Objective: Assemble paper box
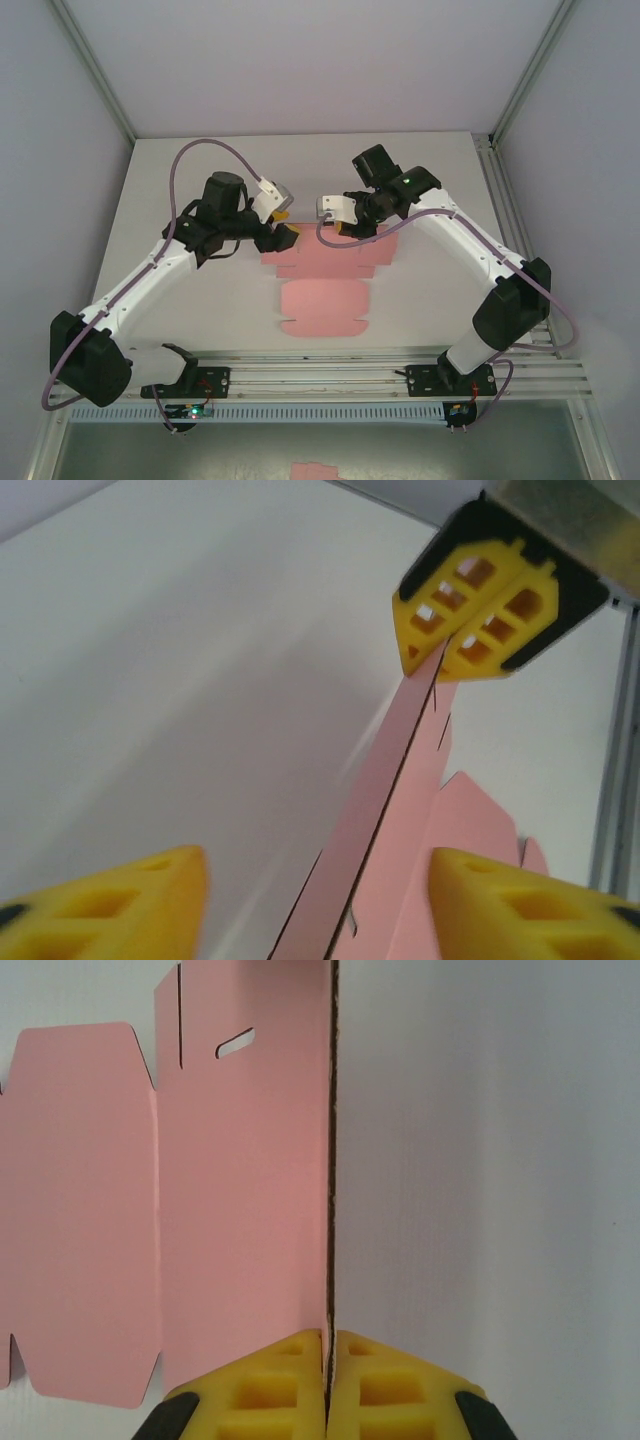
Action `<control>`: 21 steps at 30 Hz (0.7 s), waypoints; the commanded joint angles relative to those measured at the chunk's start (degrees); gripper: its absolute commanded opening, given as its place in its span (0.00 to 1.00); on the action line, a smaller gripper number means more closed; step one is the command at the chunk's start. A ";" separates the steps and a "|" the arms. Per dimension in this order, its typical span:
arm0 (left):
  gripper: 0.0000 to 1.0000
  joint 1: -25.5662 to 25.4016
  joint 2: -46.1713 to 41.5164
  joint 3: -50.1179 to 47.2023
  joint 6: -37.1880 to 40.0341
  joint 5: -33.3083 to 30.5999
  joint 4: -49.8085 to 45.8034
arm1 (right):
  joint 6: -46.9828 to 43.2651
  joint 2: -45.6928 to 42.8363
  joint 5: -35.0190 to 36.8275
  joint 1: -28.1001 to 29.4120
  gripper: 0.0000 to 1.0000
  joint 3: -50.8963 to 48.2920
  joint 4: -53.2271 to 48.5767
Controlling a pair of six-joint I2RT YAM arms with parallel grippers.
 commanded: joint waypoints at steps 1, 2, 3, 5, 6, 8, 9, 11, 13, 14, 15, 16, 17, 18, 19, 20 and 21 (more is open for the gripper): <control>0.48 -0.89 2.07 3.11 1.47 3.15 -1.04 | 1.10 1.01 -3.13 -0.28 0.00 1.99 -1.43; 0.46 -1.10 2.79 3.54 1.34 3.98 -1.02 | 1.28 1.17 -3.08 -0.28 0.00 2.08 -1.49; 0.42 -1.26 3.27 3.95 1.27 4.57 -1.14 | 1.47 1.25 -3.01 -0.28 0.00 2.14 -1.49; 0.34 -1.57 3.81 4.74 1.52 4.76 -1.75 | 2.41 1.58 -2.31 -0.34 0.00 2.49 -1.49; 0.31 -1.61 3.75 4.75 1.37 4.34 -1.64 | 2.79 1.72 -2.05 -0.35 0.00 2.59 -1.45; 0.30 -1.71 3.25 4.54 1.31 3.03 -1.46 | 3.63 1.77 -1.49 -0.43 0.00 2.86 -1.41; 0.30 -1.73 2.97 4.49 1.42 2.27 -1.55 | 3.83 1.77 -1.21 -0.54 0.00 2.91 -1.41; 0.30 -1.78 2.28 3.99 1.31 0.21 -1.80 | 4.58 1.78 -0.60 -0.67 0.00 3.04 -1.07; 0.25 -1.94 1.89 3.87 1.24 -1.93 -2.41 | 5.19 1.81 -0.42 -0.93 0.00 3.14 -1.01; 0.24 -1.96 1.72 3.71 1.19 -2.61 -2.47 | 5.42 1.79 -0.36 -0.98 0.00 3.22 -0.92; 0.23 -2.12 1.63 3.61 1.34 -2.81 -2.51 | 5.65 1.77 -0.53 -1.03 0.00 3.14 -0.78; 0.21 -2.24 1.76 3.57 1.43 -2.96 -2.36 | 5.87 1.72 -0.73 -1.06 0.00 3.13 -0.59; 0.18 -2.43 1.95 3.77 1.42 -3.19 -2.25 | 6.21 1.77 -0.89 -1.01 0.00 3.21 -0.36; 0.16 -2.89 2.26 4.16 1.22 -3.66 -2.27 | 6.85 1.88 -1.03 -0.99 0.00 3.34 -0.16; 0.16 -3.18 2.56 4.57 1.15 -3.99 -2.34 | 7.46 2.10 -1.11 -0.93 0.00 3.70 0.02; 0.16 -3.52 2.89 5.02 1.18 -4.24 -2.47 | 7.91 2.36 -0.96 -0.95 0.00 4.13 -0.09; 0.16 -3.90 3.21 5.53 1.26 -4.95 -2.68 | 8.81 2.63 -0.63 -0.94 0.00 4.51 0.17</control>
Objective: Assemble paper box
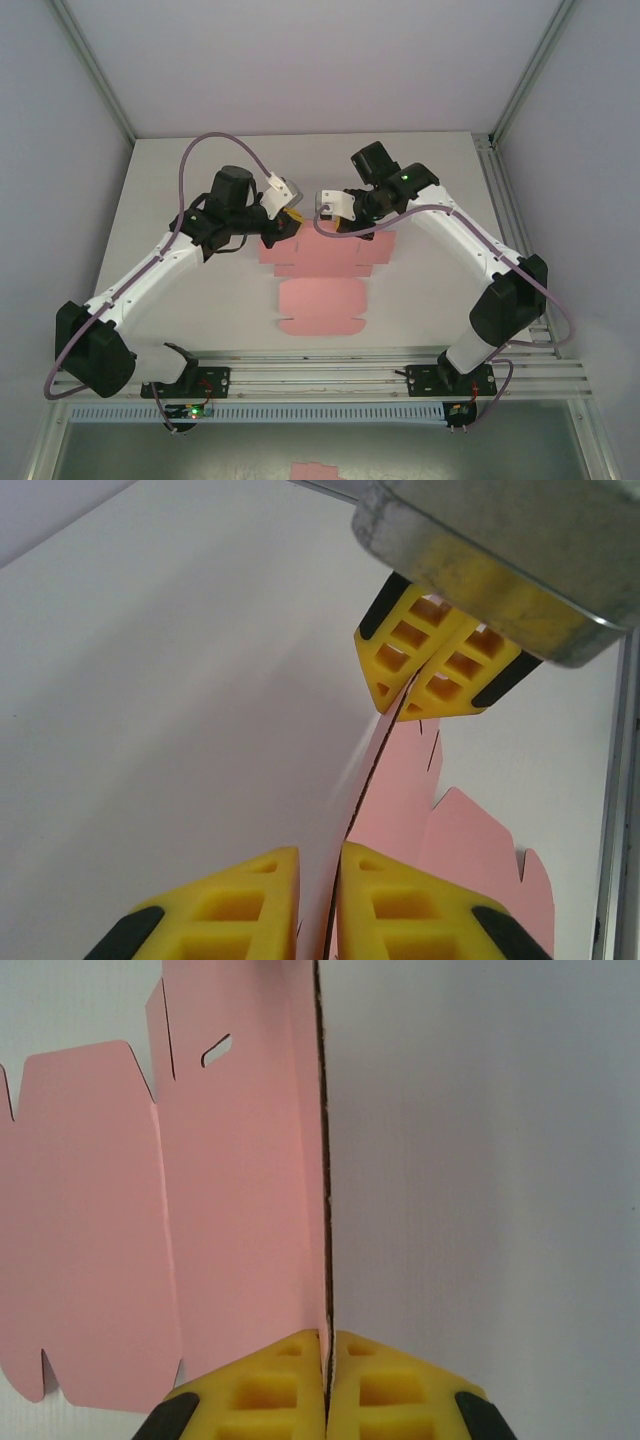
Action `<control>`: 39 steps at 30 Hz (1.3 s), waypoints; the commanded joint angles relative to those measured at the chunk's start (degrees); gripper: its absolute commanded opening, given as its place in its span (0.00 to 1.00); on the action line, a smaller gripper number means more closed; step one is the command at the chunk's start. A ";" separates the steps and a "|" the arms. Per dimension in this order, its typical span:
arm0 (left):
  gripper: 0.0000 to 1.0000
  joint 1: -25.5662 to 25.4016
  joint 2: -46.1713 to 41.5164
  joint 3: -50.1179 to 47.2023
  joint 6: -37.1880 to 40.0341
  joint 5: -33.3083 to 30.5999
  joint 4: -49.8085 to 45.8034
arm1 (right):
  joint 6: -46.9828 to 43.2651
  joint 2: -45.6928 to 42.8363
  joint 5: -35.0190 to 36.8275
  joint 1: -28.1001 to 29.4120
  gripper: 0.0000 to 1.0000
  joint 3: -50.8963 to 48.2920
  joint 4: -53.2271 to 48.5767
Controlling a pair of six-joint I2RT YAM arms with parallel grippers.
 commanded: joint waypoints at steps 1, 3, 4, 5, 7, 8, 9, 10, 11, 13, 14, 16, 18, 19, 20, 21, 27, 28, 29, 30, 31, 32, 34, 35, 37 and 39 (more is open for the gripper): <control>0.16 -1.66 0.63 2.37 -0.15 -4.14 -2.16 | 4.32 1.30 0.44 -0.61 0.00 2.77 1.10; 0.18 -2.18 1.02 3.18 -0.82 -5.39 -1.98 | 6.24 1.75 1.44 -0.44 0.00 3.11 2.04; 0.19 -2.45 1.20 3.44 -2.02 -6.75 -1.28 | 7.40 1.82 1.89 -0.47 0.00 3.06 2.92; 0.19 -2.89 1.48 3.96 -3.65 -8.61 -0.73 | 8.99 1.81 2.49 -0.42 0.00 2.97 4.00; 0.19 -3.70 2.02 4.94 -5.54 -11.47 -0.22 | 11.94 1.80 4.78 0.15 0.00 2.97 5.79; 0.18 -4.24 2.46 5.48 -6.55 -12.93 0.13 | 13.21 1.93 5.97 0.69 0.00 2.97 6.67; 0.17 -4.73 2.90 6.01 -7.34 -14.34 0.36 | 14.36 1.99 7.12 1.19 0.00 2.97 7.43; 0.17 -5.14 3.42 6.59 -7.77 -15.02 0.47 | 15.26 2.10 7.96 1.71 0.00 2.97 8.18; 0.16 -5.59 4.04 7.29 -8.05 -15.57 0.24 | 16.16 2.32 8.77 2.24 0.00 3.10 8.71; 0.16 -6.25 5.00 8.21 -8.34 -16.24 -0.18 | 17.48 2.69 9.97 2.77 0.00 3.57 9.32; 0.16 -6.51 5.40 8.42 -8.46 -16.82 -0.28 | 18.27 2.76 10.34 2.68 0.00 3.75 9.59; 0.17 -6.93 6.03 8.77 -9.55 -18.14 -0.32 | 20.31 2.64 11.05 2.94 0.00 3.76 10.80; 0.17 -7.32 6.53 8.86 -12.25 -19.74 0.09 | 23.46 2.04 11.16 2.94 0.00 3.52 12.49; 0.17 -7.62 6.69 8.45 -14.17 -20.71 1.03 | 25.35 1.72 10.62 2.94 0.00 3.34 13.47; 0.15 -7.97 6.79 7.98 -16.43 -21.97 2.52 | 27.08 1.50 10.26 2.99 0.00 3.19 14.18; 0.14 -8.53 6.75 7.40 -18.84 -23.57 4.29 | 28.71 1.35 9.62 3.07 0.00 3.08 14.80; 0.29 -10.11 6.64 1.49 -37.38 -33.96 17.99 | 35.14 0.20 10.41 5.02 0.00 0.28 19.63; 0.30 -10.17 6.78 0.52 -39.11 -33.22 20.25 | 35.23 0.00 10.53 5.48 0.00 -0.48 20.55; 0.33 -10.45 6.97 -0.19 -40.06 -32.76 22.14 | 35.79 0.04 10.74 5.71 0.00 -0.81 21.21; 0.33 -10.69 7.13 -0.67 -40.71 -32.22 23.72 | 36.49 0.31 11.10 5.80 0.00 -0.69 21.30; 0.33 -10.91 7.39 -0.59 -41.24 -32.26 24.29 | 37.18 0.68 11.38 5.89 0.00 -0.34 21.13; 0.31 -11.19 7.73 -0.27 -42.16 -32.92 24.15 | 38.13 1.04 12.05 5.89 0.00 -0.13 21.27; 0.28 -11.92 8.39 0.73 -41.74 -33.29 23.41 | 39.31 1.87 13.60 5.97 0.00 0.77 20.92; 0.28 -12.24 8.66 1.11 -41.66 -33.70 22.87 | 39.35 2.01 13.58 6.02 0.00 0.62 21.13; 0.31 -12.52 9.33 1.57 -42.96 -34.40 22.30 | 39.62 1.79 13.09 6.15 0.00 -0.16 22.45; 0.31 -12.61 10.02 1.07 -45.13 -34.26 23.54 | 40.01 1.56 11.87 6.24 0.00 -0.80 23.44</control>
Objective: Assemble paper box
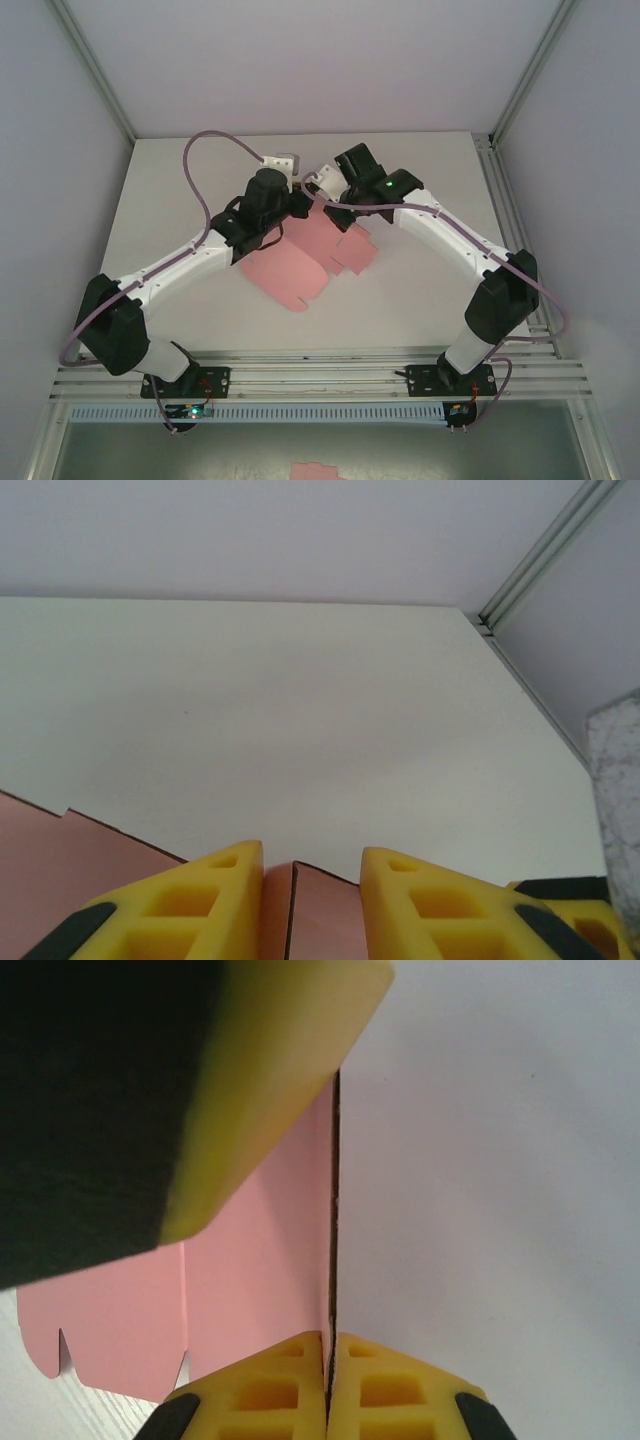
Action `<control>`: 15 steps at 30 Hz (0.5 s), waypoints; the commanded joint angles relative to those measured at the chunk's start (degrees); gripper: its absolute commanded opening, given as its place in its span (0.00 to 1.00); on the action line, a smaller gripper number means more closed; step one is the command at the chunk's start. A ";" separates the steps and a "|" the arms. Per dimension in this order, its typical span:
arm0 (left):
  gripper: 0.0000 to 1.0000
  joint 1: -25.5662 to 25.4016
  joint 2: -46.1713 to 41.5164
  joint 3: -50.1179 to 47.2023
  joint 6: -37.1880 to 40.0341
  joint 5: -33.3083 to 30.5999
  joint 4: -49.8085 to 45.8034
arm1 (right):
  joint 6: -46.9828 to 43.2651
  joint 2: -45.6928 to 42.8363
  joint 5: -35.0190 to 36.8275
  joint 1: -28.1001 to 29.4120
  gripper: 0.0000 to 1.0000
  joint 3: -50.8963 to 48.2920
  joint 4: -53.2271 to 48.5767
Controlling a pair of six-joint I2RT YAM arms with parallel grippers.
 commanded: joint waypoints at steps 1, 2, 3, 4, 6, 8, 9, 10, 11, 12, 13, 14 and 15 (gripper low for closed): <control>0.31 -3.19 2.09 0.29 -6.26 3.93 3.35 | 2.43 -0.37 -3.39 1.69 0.00 -0.31 11.45; 0.31 -3.31 2.51 -0.18 -7.01 4.08 4.42 | 2.54 -0.75 -4.03 1.74 0.00 -0.86 12.29; 0.31 -3.28 2.80 -0.56 -7.85 3.65 5.13 | 2.48 -1.12 -4.84 1.74 0.00 -1.46 12.99; 0.32 -3.25 3.02 -0.95 -9.07 2.87 5.77 | 1.65 -1.67 -5.66 1.74 0.00 -2.33 13.99; 0.41 -3.35 2.82 -1.97 -9.65 2.87 7.14 | 1.58 -2.77 -6.07 1.53 0.00 -4.25 16.06; 0.50 -3.31 1.66 -3.08 -9.29 3.91 7.61 | 0.37 -3.82 -5.29 1.56 0.00 -5.98 17.18; 0.56 -3.27 0.71 -3.38 -8.57 4.00 6.69 | -0.06 -4.35 -4.75 1.41 0.00 -6.54 17.29; 0.62 -3.32 -0.70 -3.65 -7.69 3.75 4.87 | -0.92 -4.95 -4.62 1.14 0.00 -7.17 17.30; 0.63 -3.20 -2.22 -4.26 -6.12 4.38 3.58 | -1.72 -5.57 -4.87 0.80 0.00 -7.82 17.38; 0.67 -3.15 -3.94 -4.84 -4.64 5.05 1.98 | -3.10 -6.22 -6.01 0.22 0.00 -8.67 17.52; 0.76 -3.03 -6.07 -5.39 -3.15 5.01 -0.60 | -5.03 -7.07 -8.35 -0.55 0.00 -9.91 17.84; 0.85 -2.77 -8.14 -5.66 -1.46 5.26 -3.19 | -6.39 -7.73 -10.16 -1.58 0.00 -11.12 18.32; 1.00 -2.41 -10.77 -5.97 -0.18 4.52 -6.43 | -7.87 -8.25 -12.34 -2.66 0.00 -12.13 18.44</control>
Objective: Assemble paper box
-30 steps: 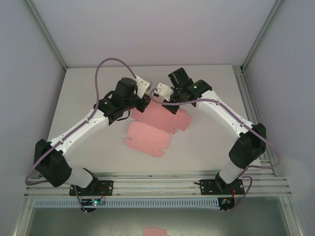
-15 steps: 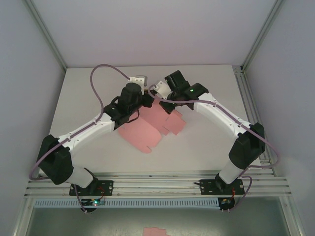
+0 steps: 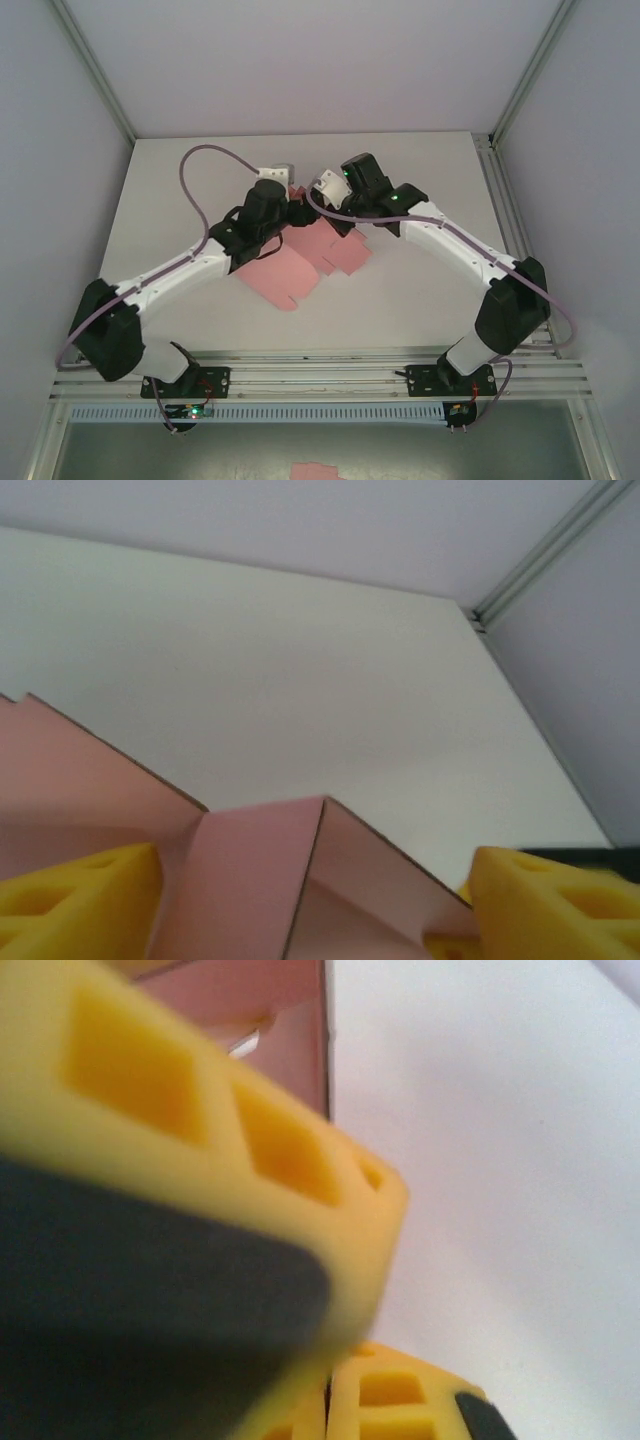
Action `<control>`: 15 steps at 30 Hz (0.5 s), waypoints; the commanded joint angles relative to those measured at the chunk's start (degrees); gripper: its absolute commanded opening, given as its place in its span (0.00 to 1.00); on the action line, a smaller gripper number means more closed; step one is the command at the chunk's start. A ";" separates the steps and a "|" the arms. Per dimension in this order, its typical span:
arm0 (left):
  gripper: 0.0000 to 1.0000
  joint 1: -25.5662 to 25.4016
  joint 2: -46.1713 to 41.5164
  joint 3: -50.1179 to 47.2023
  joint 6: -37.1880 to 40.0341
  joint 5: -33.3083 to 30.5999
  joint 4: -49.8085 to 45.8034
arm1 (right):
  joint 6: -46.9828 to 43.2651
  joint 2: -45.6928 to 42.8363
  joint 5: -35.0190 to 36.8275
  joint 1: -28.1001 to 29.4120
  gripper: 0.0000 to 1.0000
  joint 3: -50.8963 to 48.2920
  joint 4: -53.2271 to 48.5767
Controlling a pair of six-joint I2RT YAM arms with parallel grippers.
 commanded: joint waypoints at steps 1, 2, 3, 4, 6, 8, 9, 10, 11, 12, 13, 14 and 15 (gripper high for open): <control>1.00 -1.31 -8.94 -0.83 5.64 2.48 -9.05 | -6.54 -3.61 -9.20 -3.08 0.00 -2.77 6.95; 1.00 -0.71 -11.50 -1.35 7.01 1.96 -11.54 | -7.02 -3.84 -10.34 -4.13 0.00 -3.22 6.90; 1.00 0.03 -14.43 -2.23 8.36 0.76 -14.02 | -8.14 -4.21 -11.74 -5.44 0.00 -3.54 6.26; 1.00 0.81 -16.89 -3.07 8.97 -0.68 -16.15 | -8.98 -4.55 -12.79 -6.41 0.00 -3.86 6.01; 1.00 3.54 -21.48 -5.06 9.63 -2.21 -19.65 | -12.55 -5.54 -16.83 -8.32 0.00 -4.69 4.42; 1.00 8.10 -25.16 -7.34 10.29 1.98 -21.96 | -17.25 -6.55 -22.79 -10.16 0.00 -5.31 2.06; 1.00 10.47 -26.55 -8.68 10.60 4.28 -22.07 | -19.94 -6.87 -25.52 -10.81 0.00 -5.37 0.55; 1.00 12.75 -27.79 -10.44 11.50 7.92 -21.42 | -21.54 -7.26 -27.87 -11.31 0.00 -5.38 -0.48; 1.00 15.11 -28.92 -12.60 12.84 12.14 -19.67 | -22.77 -7.48 -30.03 -11.82 0.00 -5.04 -1.47; 1.00 16.76 -29.60 -14.31 13.64 15.30 -17.91 | -22.95 -7.64 -31.54 -12.29 0.00 -4.63 -2.01; 1.00 18.14 -29.82 -15.61 14.91 18.74 -16.69 | -22.87 -7.78 -33.02 -12.64 0.00 -4.22 -2.42; 1.00 19.30 -29.65 -16.55 15.60 20.72 -15.54 | -23.23 -7.82 -34.60 -12.98 0.00 -3.84 -3.21; 1.00 20.24 -29.25 -17.08 16.13 22.34 -14.77 | -23.61 -7.81 -35.96 -13.34 0.00 -3.42 -3.81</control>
